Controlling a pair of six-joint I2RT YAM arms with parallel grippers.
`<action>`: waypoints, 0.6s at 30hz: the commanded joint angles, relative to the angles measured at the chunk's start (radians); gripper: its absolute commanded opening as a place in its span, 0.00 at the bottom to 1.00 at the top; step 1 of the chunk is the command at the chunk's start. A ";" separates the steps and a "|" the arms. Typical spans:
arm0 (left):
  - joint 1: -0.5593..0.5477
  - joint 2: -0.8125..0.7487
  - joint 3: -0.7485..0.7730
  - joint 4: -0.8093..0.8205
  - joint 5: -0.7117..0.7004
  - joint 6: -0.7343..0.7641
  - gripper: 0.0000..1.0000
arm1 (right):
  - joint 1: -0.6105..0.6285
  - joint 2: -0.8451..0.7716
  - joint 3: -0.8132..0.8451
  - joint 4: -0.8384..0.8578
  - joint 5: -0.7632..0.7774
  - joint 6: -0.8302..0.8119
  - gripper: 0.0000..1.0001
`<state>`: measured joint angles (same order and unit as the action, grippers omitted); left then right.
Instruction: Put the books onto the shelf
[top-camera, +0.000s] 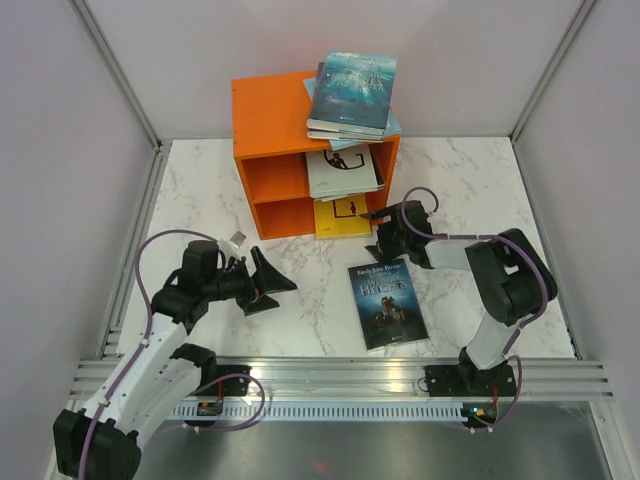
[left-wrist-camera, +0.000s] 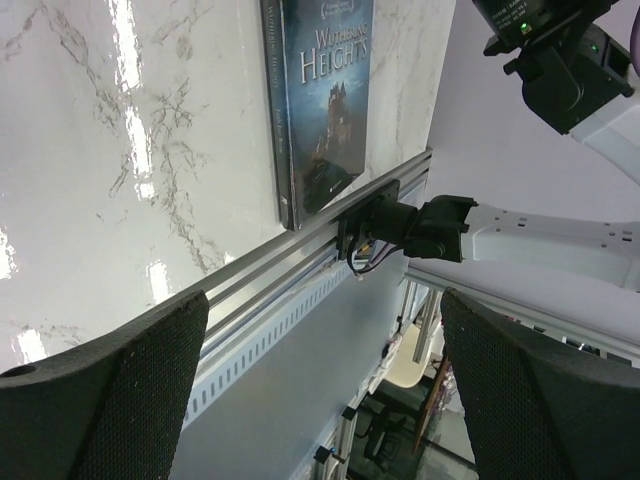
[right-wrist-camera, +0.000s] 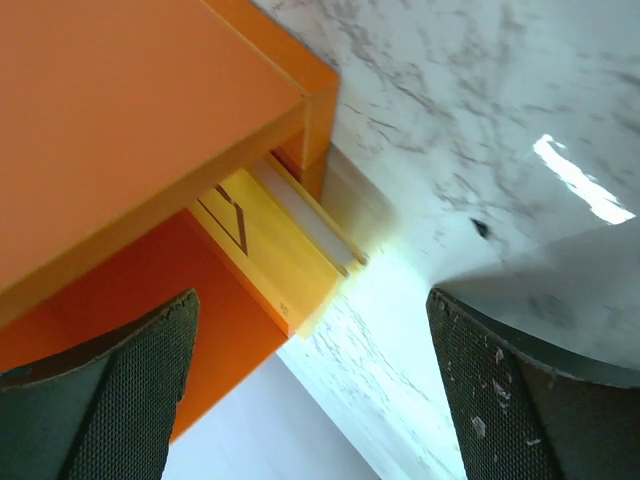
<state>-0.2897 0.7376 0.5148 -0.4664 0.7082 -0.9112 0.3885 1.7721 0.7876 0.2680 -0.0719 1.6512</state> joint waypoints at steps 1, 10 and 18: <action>0.004 -0.001 0.007 0.015 0.004 0.051 0.98 | -0.005 -0.038 -0.077 -0.165 0.029 -0.073 0.98; 0.004 0.016 -0.009 0.018 -0.018 0.069 1.00 | -0.034 -0.261 -0.064 -0.372 -0.002 -0.422 0.98; -0.060 0.147 -0.082 0.087 -0.081 0.094 1.00 | -0.091 -0.534 -0.025 -0.850 0.188 -0.749 0.98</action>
<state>-0.3077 0.8326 0.4545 -0.4385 0.6724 -0.8707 0.3115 1.3346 0.7391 -0.3035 -0.0006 1.0760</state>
